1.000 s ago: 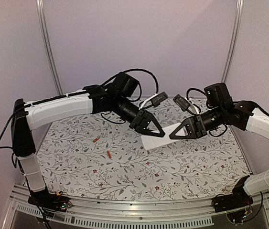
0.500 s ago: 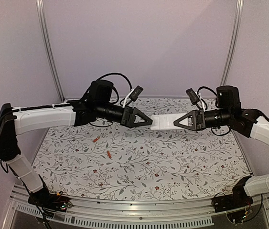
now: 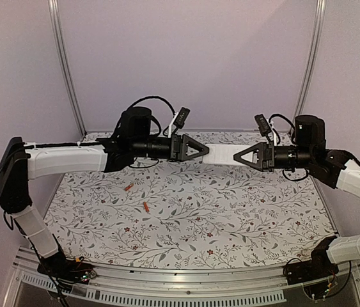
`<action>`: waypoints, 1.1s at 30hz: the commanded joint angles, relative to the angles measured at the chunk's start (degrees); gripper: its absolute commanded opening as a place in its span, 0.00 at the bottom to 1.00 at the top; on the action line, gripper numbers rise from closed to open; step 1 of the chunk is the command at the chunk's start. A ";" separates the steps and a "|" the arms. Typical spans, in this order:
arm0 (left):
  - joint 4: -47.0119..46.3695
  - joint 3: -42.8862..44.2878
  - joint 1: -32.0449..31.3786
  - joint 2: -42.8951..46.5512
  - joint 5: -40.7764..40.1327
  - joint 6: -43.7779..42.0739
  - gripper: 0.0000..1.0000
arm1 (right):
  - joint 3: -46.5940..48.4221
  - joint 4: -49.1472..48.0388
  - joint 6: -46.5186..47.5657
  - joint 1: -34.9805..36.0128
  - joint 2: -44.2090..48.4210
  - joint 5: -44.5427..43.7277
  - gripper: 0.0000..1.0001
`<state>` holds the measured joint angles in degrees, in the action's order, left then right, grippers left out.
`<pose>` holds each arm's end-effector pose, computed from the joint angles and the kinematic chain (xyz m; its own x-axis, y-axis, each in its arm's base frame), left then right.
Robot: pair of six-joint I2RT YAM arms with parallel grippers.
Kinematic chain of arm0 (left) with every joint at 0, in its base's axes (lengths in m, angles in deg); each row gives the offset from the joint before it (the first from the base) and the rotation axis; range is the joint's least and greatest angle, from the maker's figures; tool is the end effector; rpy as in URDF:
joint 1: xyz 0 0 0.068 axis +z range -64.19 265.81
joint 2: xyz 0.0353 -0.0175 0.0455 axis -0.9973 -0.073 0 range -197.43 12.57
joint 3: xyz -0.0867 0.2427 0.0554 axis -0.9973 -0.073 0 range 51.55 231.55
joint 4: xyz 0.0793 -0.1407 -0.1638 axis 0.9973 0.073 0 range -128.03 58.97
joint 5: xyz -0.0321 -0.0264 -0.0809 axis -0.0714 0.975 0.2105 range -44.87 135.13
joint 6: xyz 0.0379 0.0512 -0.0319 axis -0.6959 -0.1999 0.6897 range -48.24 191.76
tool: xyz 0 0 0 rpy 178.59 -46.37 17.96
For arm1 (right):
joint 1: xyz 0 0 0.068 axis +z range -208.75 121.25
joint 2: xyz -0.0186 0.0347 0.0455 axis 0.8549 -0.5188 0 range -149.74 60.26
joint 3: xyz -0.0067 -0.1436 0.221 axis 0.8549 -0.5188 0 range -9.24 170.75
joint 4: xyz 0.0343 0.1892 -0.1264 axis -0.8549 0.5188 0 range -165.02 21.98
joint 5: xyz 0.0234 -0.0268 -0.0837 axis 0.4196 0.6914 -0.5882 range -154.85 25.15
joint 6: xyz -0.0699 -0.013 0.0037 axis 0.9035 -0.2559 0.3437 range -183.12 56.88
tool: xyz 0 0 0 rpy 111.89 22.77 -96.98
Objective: Load the batteries into the remote control
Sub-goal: Remove the battery cover from the remote control.
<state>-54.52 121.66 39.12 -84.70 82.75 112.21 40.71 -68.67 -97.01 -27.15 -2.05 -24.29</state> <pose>0.2387 -0.3053 0.3006 -0.7375 0.0332 -0.6745 0.6693 0.1688 -0.7235 0.1786 0.1547 0.3144 -0.7411 0.0415 -0.6701 -0.6136 0.3630 0.7012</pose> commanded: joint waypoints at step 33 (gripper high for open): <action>9.07 3.59 0.55 -2.31 -3.86 -3.59 0.16 | -0.27 -3.22 -1.88 -1.86 1.03 2.86 0.00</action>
<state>-50.34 125.22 38.96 -87.06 82.73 110.35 40.62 -69.50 -98.19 -28.60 -2.07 -22.68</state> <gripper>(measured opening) 0.203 0.139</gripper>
